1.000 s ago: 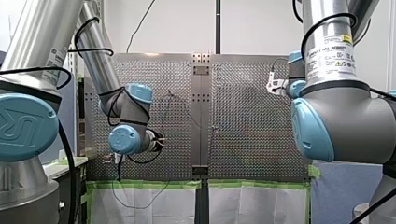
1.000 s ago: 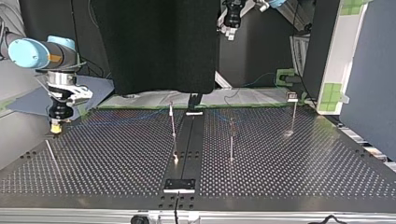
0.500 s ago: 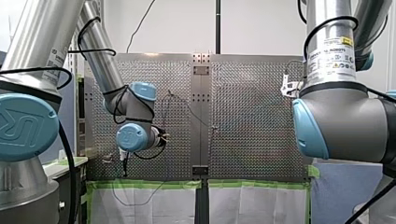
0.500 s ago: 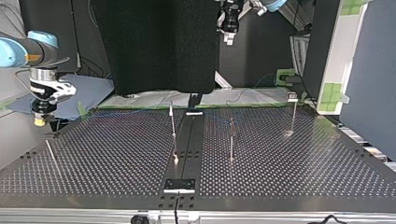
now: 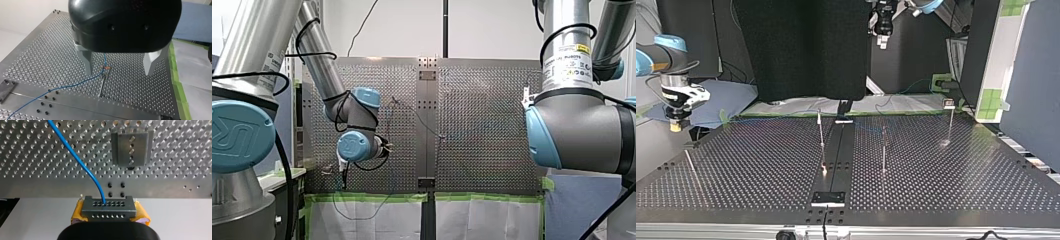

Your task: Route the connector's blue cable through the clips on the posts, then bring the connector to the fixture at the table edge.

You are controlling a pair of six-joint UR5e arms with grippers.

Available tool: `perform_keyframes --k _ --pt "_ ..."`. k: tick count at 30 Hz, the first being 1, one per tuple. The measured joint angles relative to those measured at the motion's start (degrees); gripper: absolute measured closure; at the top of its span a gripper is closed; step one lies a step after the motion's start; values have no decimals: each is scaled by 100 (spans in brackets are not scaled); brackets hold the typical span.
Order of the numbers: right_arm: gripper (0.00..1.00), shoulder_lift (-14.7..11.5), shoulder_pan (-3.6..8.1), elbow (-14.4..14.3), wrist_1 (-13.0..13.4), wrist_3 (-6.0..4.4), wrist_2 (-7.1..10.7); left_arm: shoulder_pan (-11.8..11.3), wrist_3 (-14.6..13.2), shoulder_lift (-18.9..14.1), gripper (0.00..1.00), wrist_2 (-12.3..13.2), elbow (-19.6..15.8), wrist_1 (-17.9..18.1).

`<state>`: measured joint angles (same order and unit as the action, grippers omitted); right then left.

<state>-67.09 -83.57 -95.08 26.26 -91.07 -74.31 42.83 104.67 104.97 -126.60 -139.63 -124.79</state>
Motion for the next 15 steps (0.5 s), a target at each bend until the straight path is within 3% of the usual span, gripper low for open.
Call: perform_keyframes --k 15 --pt "100 29 17 145 76 -38 689 -34 -1 0 2 -22 82 -156"
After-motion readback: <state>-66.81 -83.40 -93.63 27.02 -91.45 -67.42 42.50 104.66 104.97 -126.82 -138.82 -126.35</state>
